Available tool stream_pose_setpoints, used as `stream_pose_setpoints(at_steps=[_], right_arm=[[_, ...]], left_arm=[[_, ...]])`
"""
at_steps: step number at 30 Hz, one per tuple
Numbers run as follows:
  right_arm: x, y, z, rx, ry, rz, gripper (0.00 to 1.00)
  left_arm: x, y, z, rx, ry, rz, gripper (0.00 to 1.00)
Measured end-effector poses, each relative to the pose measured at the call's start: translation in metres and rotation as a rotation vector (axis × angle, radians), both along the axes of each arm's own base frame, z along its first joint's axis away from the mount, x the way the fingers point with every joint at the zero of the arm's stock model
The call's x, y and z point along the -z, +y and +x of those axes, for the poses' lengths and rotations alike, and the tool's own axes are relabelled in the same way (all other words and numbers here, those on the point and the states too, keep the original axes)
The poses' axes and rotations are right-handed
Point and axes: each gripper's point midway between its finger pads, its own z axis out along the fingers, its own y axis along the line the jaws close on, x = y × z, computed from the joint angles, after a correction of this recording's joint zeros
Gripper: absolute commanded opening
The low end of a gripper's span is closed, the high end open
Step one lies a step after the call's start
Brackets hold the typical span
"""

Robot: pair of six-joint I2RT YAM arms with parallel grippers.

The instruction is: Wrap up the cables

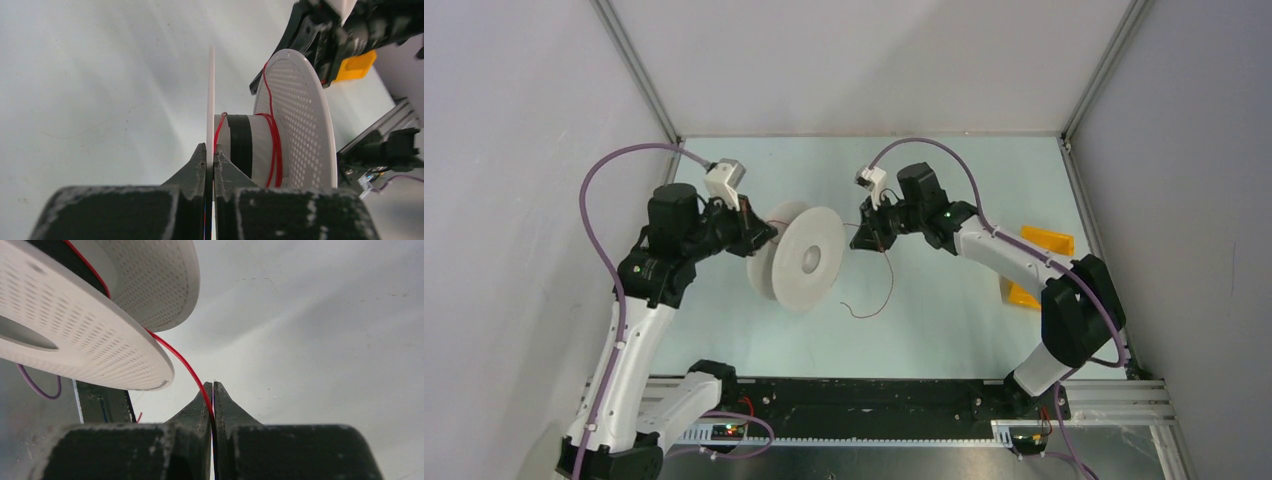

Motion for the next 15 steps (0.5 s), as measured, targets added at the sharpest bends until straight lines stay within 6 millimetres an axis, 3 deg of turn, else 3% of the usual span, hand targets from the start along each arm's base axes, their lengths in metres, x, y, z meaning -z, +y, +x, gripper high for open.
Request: stream_pose_setpoints(at_steps=[6,15], right_arm=[[0.008,-0.004,-0.008,0.011,0.044,0.037,0.09],[-0.008,-0.010,-0.010,0.034,0.027,0.104,0.09]], left_arm=[[-0.022,0.001,0.004,-0.039,-0.016,-0.141,0.00],[-0.037,0.001,0.008,-0.065,-0.034,-0.241,0.00]])
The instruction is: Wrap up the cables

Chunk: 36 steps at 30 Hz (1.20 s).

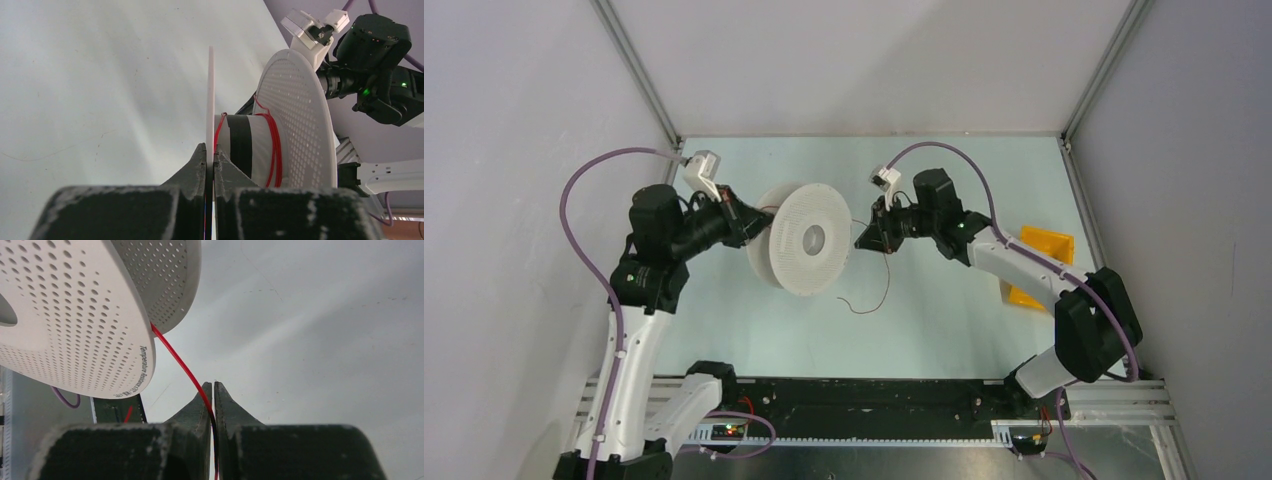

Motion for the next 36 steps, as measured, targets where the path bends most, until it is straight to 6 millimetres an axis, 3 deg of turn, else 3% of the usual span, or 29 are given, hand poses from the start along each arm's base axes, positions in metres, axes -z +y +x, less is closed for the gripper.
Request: stream_pose_setpoints(at_steps=[14,36], right_arm=[[0.005,-0.013,-0.004,0.023,0.031,0.055,0.14],[-0.005,-0.006,-0.022,-0.014,0.097,0.216,0.16]], left_arm=[[0.001,0.004,0.005,-0.049,0.021,-0.078,0.00],[-0.012,0.010,0.029,-0.135,0.011,-0.404,0.00]])
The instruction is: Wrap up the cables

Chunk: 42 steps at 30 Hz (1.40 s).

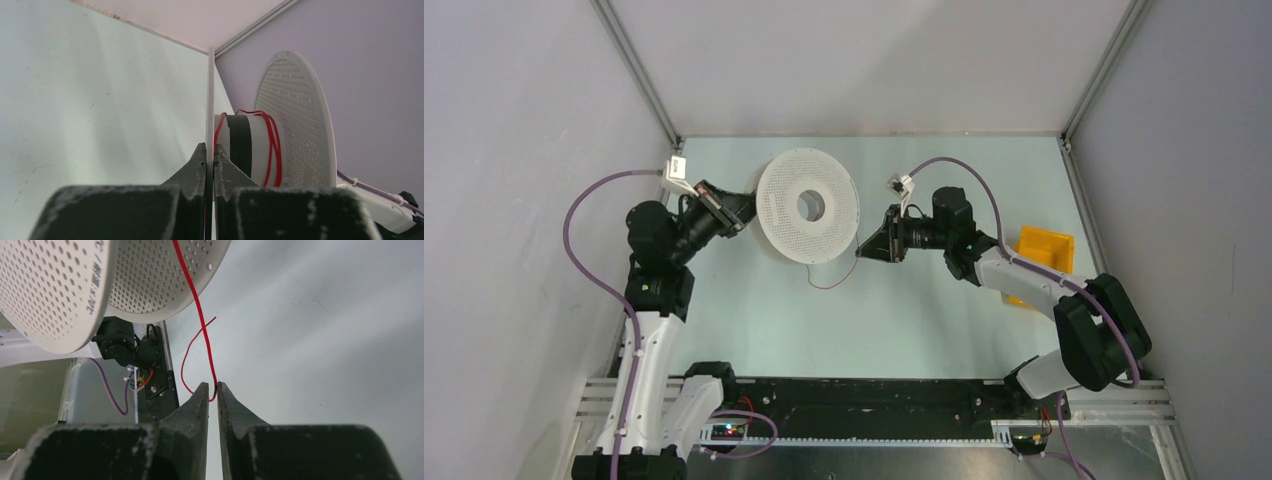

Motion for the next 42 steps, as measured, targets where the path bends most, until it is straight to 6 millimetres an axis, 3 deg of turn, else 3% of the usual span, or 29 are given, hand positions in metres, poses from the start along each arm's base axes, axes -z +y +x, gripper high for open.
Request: stream_pose_setpoints(at_steps=[10,22,29,42], right_arm=[[-0.005,0.020,0.000,-0.048,0.027,0.098,0.25],[-0.012,0.045,-0.003,-0.079,0.080,0.212,0.29],[-0.014,0.051,-0.003,-0.072,0.111,0.245,0.34],[-0.011,0.052,-0.006,-0.051,0.165,0.299,0.30]], left_arm=[[-0.013,-0.001,-0.001,0.000,-0.041,-0.027,0.00],[-0.018,0.000,0.000,-0.010,-0.068,-0.033,0.00],[-0.020,0.002,0.000,-0.021,-0.074,-0.033,0.00],[-0.022,0.008,0.005,-0.069,-0.077,-0.042,0.00]])
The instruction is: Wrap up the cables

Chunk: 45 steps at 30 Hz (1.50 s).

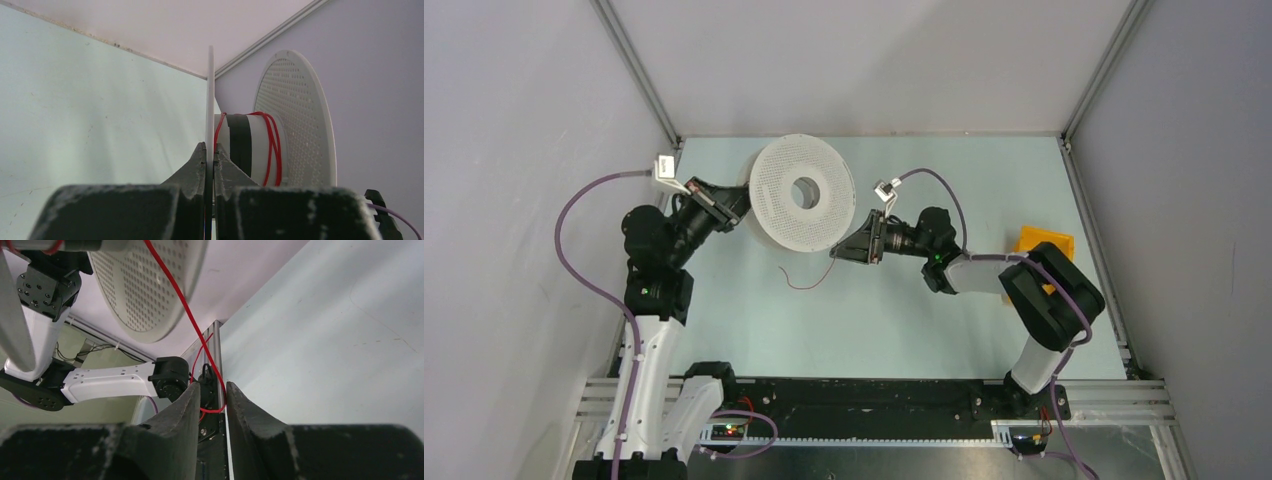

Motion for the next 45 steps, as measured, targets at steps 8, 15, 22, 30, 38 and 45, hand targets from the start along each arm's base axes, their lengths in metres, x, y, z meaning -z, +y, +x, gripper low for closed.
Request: stream_pose_setpoints(at_steps=[8,15,22,30,38,45], right_arm=[[0.004,0.006,-0.003,-0.022,0.047,0.039,0.27],[-0.004,0.010,-0.010,-0.037,0.047,0.070,0.22],[-0.018,0.013,-0.019,-0.066,0.073,0.119,0.00],[-0.042,0.010,-0.027,-0.093,0.103,0.200,0.00],[-0.085,0.000,-0.037,-0.097,0.072,0.295,0.00],[-0.112,0.003,-0.038,-0.078,0.052,0.368,0.00]], left_arm=[[-0.003,0.002,0.003,-0.021,-0.007,-0.030,0.00],[-0.003,0.005,0.004,-0.043,-0.015,-0.052,0.00],[0.001,0.011,0.010,-0.086,0.004,-0.076,0.00],[0.007,0.019,0.019,-0.140,0.017,-0.113,0.00],[0.028,0.023,0.026,-0.172,0.080,-0.169,0.00],[0.034,0.022,0.028,-0.172,0.111,-0.275,0.00]])
